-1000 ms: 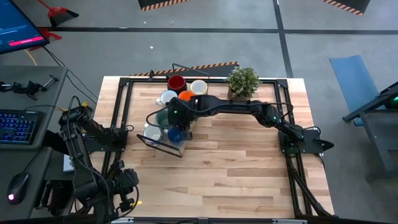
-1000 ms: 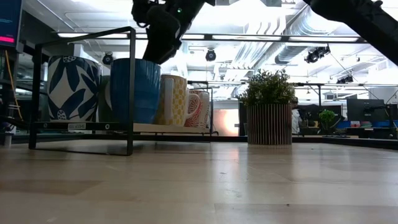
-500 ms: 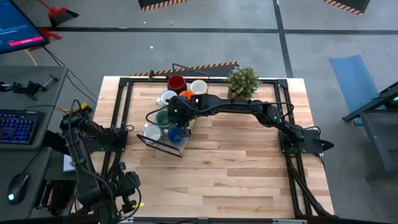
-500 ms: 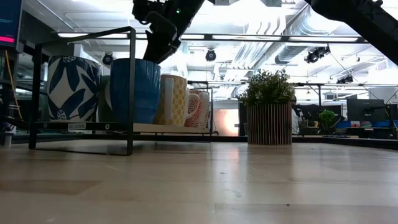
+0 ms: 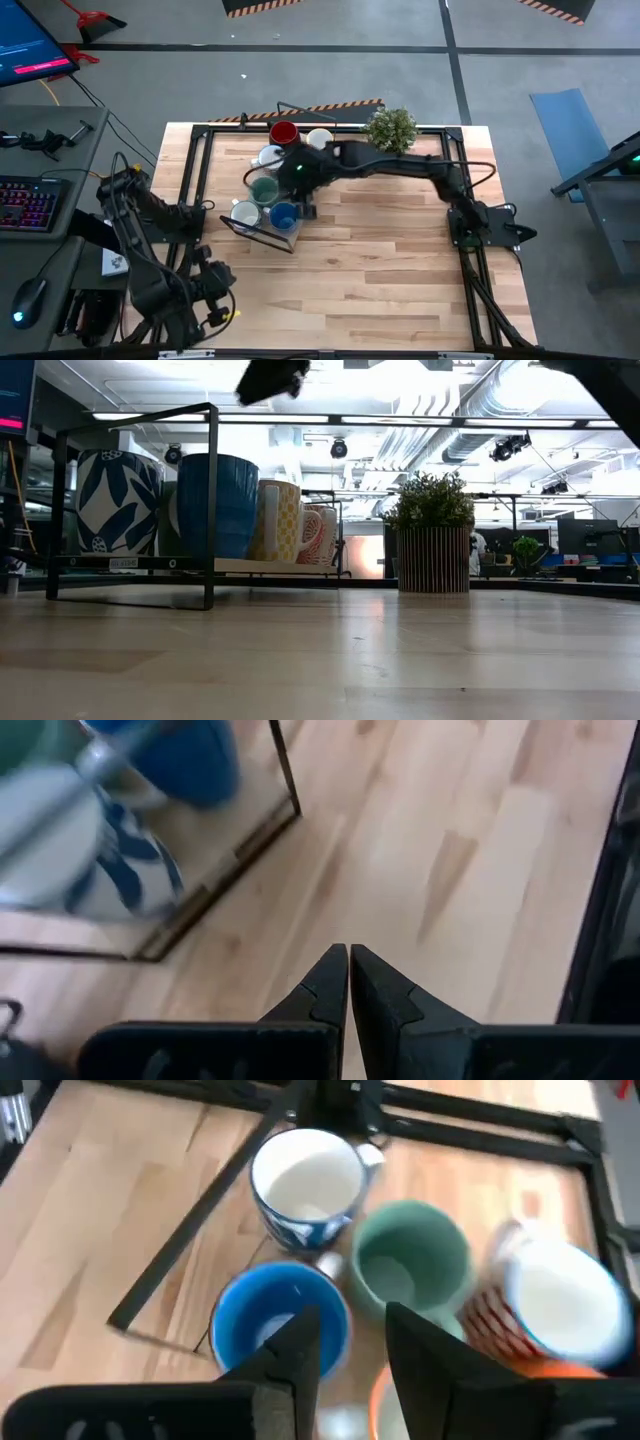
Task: Place coffee mugs
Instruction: Return to Home Position
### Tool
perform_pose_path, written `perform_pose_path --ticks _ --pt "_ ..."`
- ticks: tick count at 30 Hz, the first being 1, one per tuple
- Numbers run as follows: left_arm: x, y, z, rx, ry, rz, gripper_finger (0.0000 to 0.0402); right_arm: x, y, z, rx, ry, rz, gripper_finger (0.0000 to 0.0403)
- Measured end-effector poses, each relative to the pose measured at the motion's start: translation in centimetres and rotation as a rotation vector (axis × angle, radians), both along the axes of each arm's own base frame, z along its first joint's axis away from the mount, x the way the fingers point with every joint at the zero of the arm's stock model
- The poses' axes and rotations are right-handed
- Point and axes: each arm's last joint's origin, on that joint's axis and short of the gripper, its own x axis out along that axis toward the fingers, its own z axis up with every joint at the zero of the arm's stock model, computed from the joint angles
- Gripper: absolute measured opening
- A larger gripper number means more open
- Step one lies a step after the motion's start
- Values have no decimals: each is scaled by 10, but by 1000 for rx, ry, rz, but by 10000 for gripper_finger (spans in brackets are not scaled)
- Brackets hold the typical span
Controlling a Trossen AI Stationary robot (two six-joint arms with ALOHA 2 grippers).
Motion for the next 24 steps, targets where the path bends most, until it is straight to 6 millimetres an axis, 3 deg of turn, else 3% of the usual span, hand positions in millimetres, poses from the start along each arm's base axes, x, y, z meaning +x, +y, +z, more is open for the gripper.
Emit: perform_pose_path --ticks 6,11,16,24 --pt "6 20 16 10 -60 13 7 -31 2 37 33 -21 -32 94" --pt "8 28 22 10 -63 18 7 -27 4 30 33 -4 -30 94" --pt "10 29 22 20 -56 11 7 -15 9 10 12 46 -6 94" --pt "23 41 23 124 -76 -6 7 -30 25 16 41 123 23 94"
